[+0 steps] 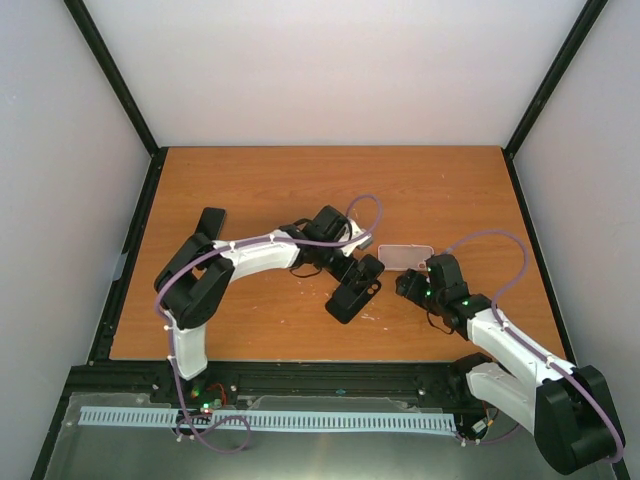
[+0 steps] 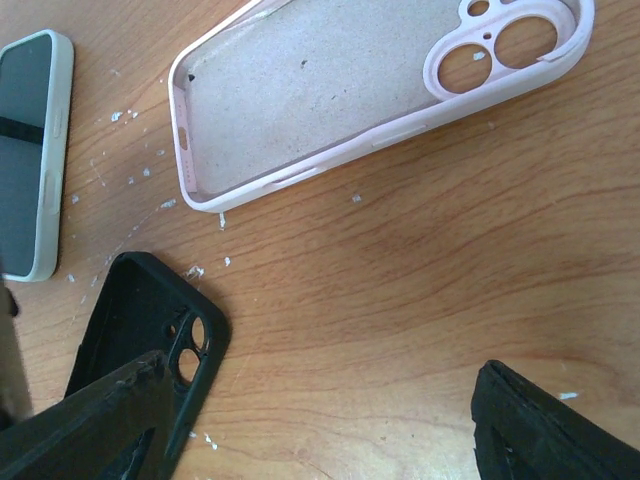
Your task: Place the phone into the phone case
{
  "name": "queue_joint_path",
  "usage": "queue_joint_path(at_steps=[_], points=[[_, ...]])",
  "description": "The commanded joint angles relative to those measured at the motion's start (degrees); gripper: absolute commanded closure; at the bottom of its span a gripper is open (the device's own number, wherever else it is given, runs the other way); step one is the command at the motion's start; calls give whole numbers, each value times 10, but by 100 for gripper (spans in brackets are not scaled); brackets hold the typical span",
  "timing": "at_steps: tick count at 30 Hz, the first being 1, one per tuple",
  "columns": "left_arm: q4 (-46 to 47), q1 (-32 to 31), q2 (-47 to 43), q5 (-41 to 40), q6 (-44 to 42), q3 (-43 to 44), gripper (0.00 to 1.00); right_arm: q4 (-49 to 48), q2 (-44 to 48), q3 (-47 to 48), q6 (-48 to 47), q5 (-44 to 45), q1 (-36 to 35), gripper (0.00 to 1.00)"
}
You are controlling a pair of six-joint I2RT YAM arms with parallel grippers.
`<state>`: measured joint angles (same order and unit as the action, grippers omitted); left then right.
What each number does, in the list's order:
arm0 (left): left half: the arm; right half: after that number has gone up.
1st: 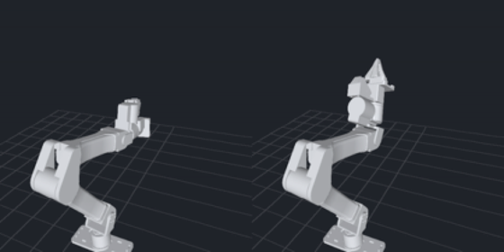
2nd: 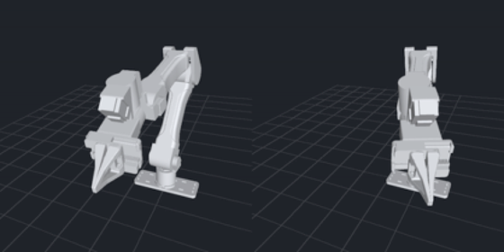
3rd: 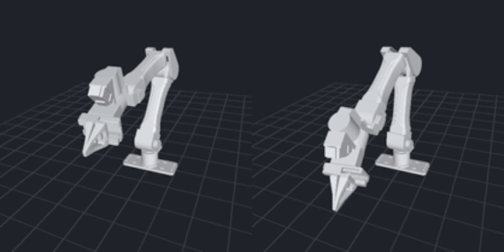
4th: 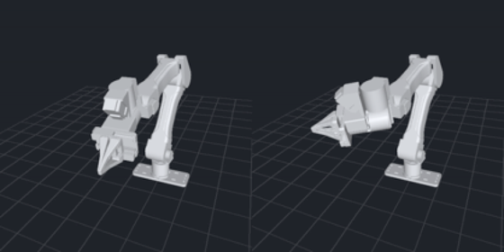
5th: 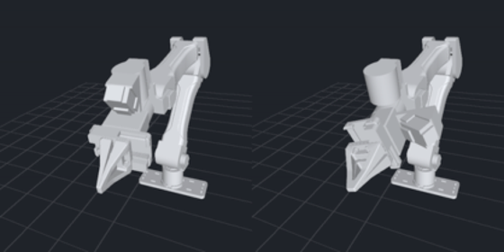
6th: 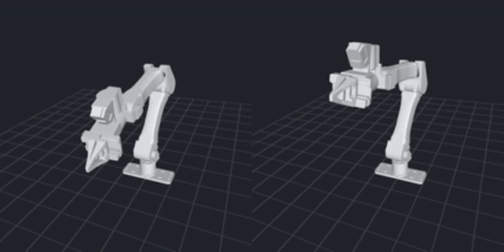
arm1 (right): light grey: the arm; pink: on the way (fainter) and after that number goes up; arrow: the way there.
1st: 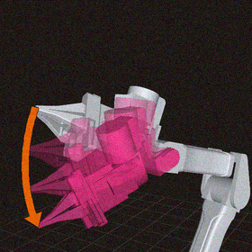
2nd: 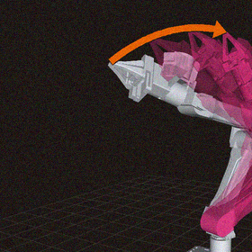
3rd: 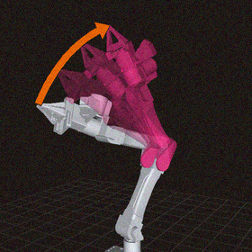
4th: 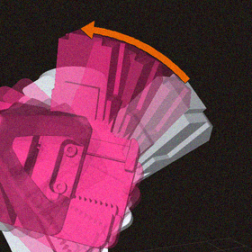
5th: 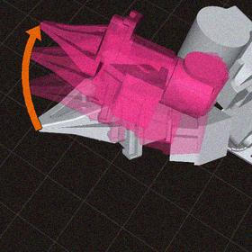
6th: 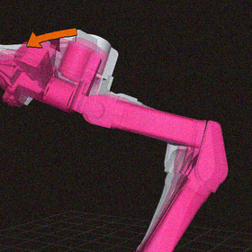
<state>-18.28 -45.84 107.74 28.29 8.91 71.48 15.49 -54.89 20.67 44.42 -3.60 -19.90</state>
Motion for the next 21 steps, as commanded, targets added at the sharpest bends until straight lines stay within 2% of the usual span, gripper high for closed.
queue_joint_path(at_steps=[1, 9, 15, 19, 21], points=[[45, -9, 15, 43, -15, -6, 35, -17, 4, -7, 6, -5, 5, 20], [62, -9, 25, 39, -12, -31, 35, -25, 4, -11, 8, -15, 5, 20], [52, -9, 9, 17, 5, -38, 34, -49, -14, -16, 9, -57, 4, 21], [43, -9, -22, -42, 49, -43, 28, -63, -27, -26, 24, -82, 4, 27], [45, -6, -36, -67, 70, -55, 29, -83, -35, -35, 31, -93, 4, 36]])
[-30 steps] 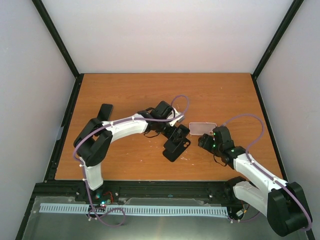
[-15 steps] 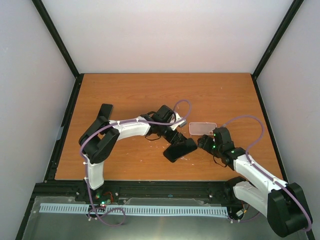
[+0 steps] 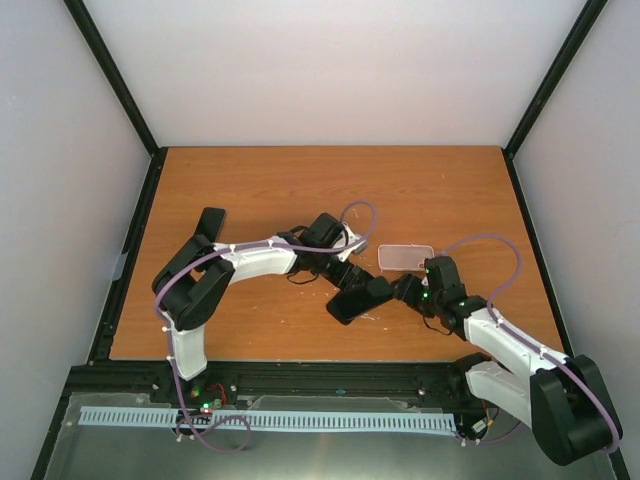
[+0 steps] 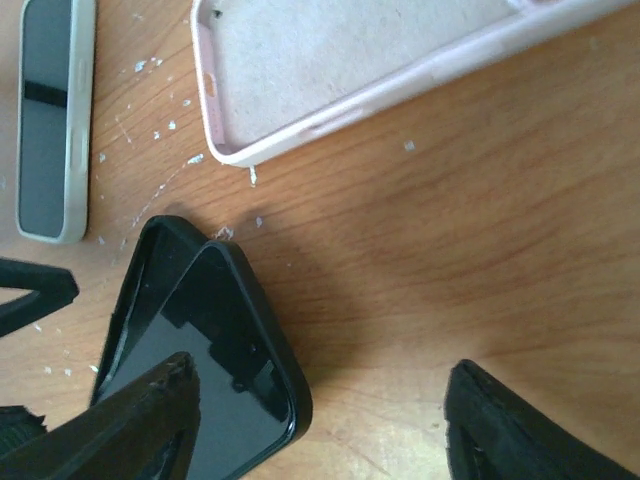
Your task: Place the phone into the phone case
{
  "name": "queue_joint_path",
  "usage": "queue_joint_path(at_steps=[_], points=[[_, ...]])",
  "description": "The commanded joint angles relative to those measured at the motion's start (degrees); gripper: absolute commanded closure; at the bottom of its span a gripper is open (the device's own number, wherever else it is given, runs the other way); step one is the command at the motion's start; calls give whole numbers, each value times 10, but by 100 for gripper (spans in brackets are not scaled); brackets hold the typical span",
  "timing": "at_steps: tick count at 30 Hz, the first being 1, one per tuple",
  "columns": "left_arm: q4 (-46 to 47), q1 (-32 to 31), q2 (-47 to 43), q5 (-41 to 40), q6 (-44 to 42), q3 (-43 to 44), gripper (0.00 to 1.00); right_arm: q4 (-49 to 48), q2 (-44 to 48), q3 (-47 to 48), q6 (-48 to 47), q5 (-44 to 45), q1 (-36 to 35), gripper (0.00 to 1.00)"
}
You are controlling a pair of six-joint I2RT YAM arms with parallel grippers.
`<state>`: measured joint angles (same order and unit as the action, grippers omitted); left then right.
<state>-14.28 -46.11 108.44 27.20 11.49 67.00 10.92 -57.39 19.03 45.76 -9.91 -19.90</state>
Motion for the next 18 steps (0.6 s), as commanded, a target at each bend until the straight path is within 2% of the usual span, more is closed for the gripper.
queue_joint_path(at_steps=[1, 4, 7, 13, 18], points=[[4, -1, -47, -65, 53, -16, 31, -46, -15, -21, 20, -34, 4, 42], [5, 9, -52, -85, 81, -41, 33, -62, -38, -21, 18, -45, 3, 59], [21, 23, -61, -61, 103, -78, 34, -82, -60, -22, 20, -62, 2, 68], [76, 32, -74, -17, 121, -142, 35, -114, -101, -2, -5, -78, -4, 78], [108, 33, -56, -3, 120, -168, 40, -131, -155, 20, -35, -92, -9, 86]])
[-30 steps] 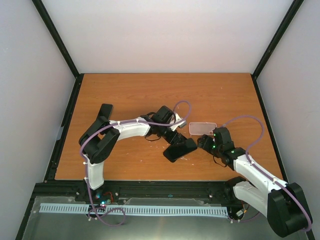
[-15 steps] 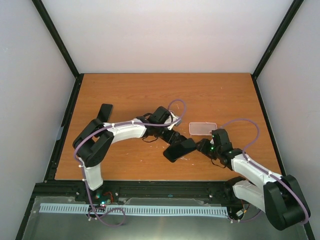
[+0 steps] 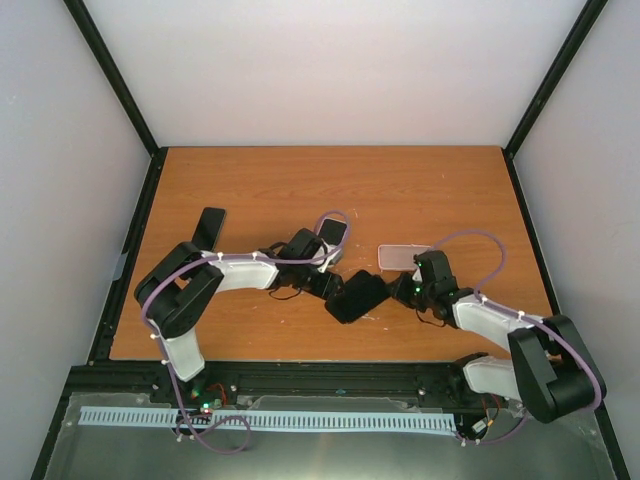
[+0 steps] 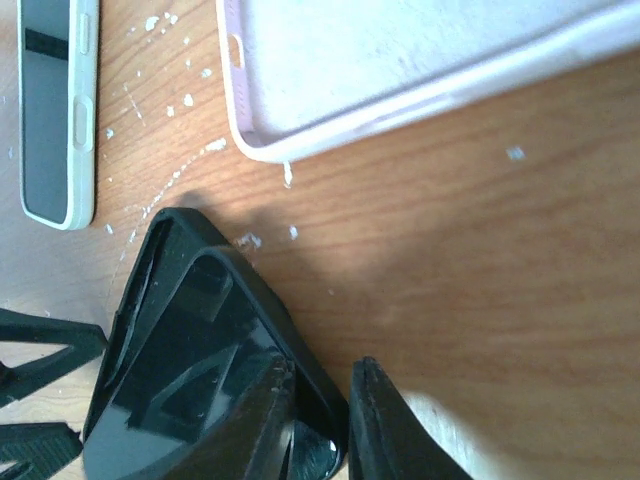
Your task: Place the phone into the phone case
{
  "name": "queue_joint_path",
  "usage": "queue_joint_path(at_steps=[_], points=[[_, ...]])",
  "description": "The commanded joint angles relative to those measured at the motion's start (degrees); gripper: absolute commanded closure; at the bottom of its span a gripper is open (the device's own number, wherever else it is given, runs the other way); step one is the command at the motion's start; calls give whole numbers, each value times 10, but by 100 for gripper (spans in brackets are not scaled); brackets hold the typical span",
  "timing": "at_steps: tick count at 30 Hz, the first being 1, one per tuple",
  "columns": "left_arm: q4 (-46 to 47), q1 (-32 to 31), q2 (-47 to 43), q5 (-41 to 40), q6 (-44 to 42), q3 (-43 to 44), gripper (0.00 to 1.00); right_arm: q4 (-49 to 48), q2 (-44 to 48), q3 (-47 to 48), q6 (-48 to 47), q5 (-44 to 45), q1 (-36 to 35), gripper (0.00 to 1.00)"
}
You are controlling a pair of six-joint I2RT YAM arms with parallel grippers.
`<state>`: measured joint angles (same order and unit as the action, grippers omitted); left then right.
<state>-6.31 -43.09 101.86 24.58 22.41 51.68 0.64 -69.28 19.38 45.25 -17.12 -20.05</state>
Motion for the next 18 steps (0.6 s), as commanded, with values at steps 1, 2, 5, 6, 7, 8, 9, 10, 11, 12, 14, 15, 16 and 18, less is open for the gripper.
queue_joint_path(at_steps=[1, 2, 5, 6, 7, 8, 9, 10, 11, 12, 14, 15, 16, 18], points=[[35, 2, 11, 35, 11, -18, 41, -36, -46, 19, -32, -26, -10, 87], [44, 2, 7, 45, 11, -25, 42, -40, -54, 22, -35, -29, -17, 88], [55, 3, -9, 51, 16, -35, 44, -42, -69, 39, -47, -26, -38, 88], [55, 2, -14, 52, 19, -38, 45, -39, -73, 45, -49, -24, -44, 88], [56, 2, -18, 53, 22, -42, 46, -38, -75, 50, -46, -22, -48, 88], [57, 2, -20, 56, 26, -46, 47, -38, -75, 51, -39, -23, -51, 88], [58, 1, -22, 59, 32, -50, 47, -41, -75, 52, -30, -26, -54, 88], [58, 0, -23, 60, 36, -53, 48, -41, -73, 53, -20, -26, -57, 86], [57, -2, -24, 59, 41, -55, 49, -35, -68, 54, -13, -25, -59, 83], [56, -4, -26, 58, 46, -58, 50, -22, -61, 59, -8, -18, -59, 77], [63, -8, -33, 62, 58, -64, 51, 44, -38, 75, -2, 23, -60, 68], [69, -10, -36, 67, 67, -68, 51, 72, -25, 82, -2, 41, -60, 63], [73, -12, -38, 72, 77, -70, 52, 96, -8, 87, 0, 55, -59, 58], [75, -18, -36, 78, 91, -67, 52, 131, 30, 88, 10, 81, -60, 51]])
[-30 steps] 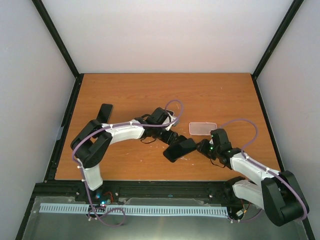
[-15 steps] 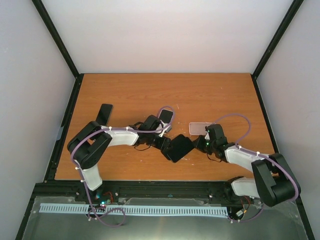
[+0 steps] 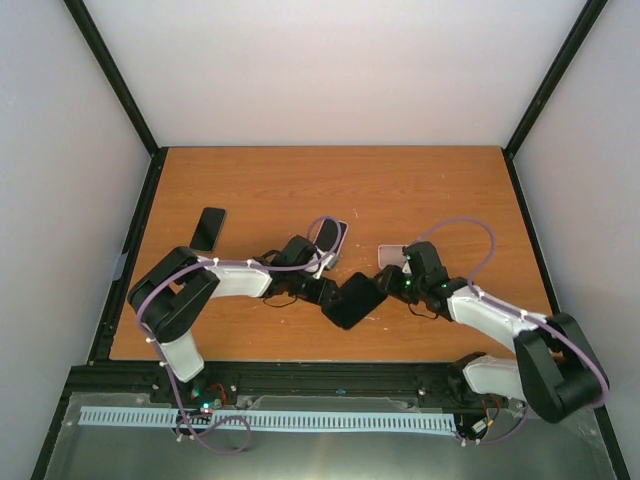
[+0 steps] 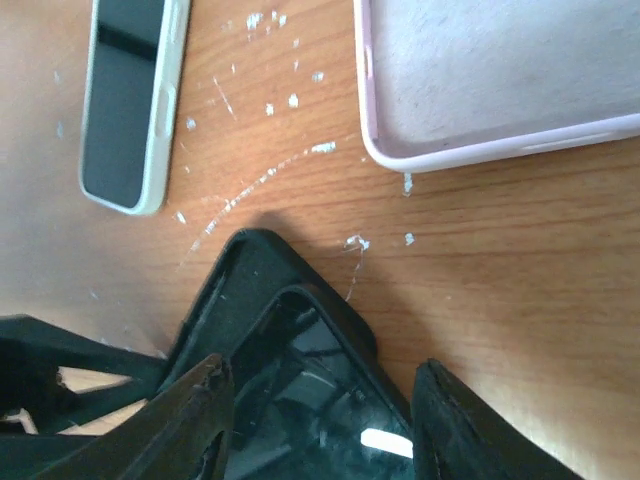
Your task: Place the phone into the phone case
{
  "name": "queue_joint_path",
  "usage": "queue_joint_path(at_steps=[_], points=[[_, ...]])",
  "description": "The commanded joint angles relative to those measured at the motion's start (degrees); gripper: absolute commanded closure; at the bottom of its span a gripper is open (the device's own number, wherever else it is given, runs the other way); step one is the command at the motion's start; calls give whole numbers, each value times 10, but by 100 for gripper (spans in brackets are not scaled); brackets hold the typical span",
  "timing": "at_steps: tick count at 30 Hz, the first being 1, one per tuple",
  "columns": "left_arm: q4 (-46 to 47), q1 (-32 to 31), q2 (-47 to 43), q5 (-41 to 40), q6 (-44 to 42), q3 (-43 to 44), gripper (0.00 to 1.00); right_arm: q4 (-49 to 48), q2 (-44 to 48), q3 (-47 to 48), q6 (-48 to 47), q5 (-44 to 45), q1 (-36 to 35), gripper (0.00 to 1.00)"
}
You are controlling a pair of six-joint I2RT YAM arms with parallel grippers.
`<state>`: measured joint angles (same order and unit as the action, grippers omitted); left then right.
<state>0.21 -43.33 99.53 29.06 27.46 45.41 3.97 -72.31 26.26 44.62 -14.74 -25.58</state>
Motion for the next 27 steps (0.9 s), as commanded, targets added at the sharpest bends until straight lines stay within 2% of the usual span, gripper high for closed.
queue_joint_path(at_steps=[1, 5, 7, 10, 11, 14, 17, 21, 27], points=[[8, -20, -10, 34, 47, -2, 52, 106, 85, 13, 22, 64, -4, 50], [10, -36, 1, 47, 71, 11, 52, 107, 123, -26, 45, 63, -4, 43], [20, -39, -1, 62, 86, 10, 52, 97, 119, -42, 54, 60, -5, 40], [40, -39, -18, 74, 104, 1, 50, 71, 101, -53, 63, 44, -9, 40], [45, -38, -23, 76, 109, -3, 47, 63, 93, -54, 64, 43, -13, 41], [48, -38, -39, 60, 117, -9, 42, 32, 65, -53, 67, 33, -23, 56], [-16, -39, -38, -39, 106, 7, 43, 11, 41, -46, 71, 31, -41, 68], [-32, -39, -33, -76, 83, 6, 44, 3, 17, -31, 79, 41, -68, 69], [16, -39, -16, -21, 77, -7, 49, -14, 3, -19, 97, 49, -99, 74]])
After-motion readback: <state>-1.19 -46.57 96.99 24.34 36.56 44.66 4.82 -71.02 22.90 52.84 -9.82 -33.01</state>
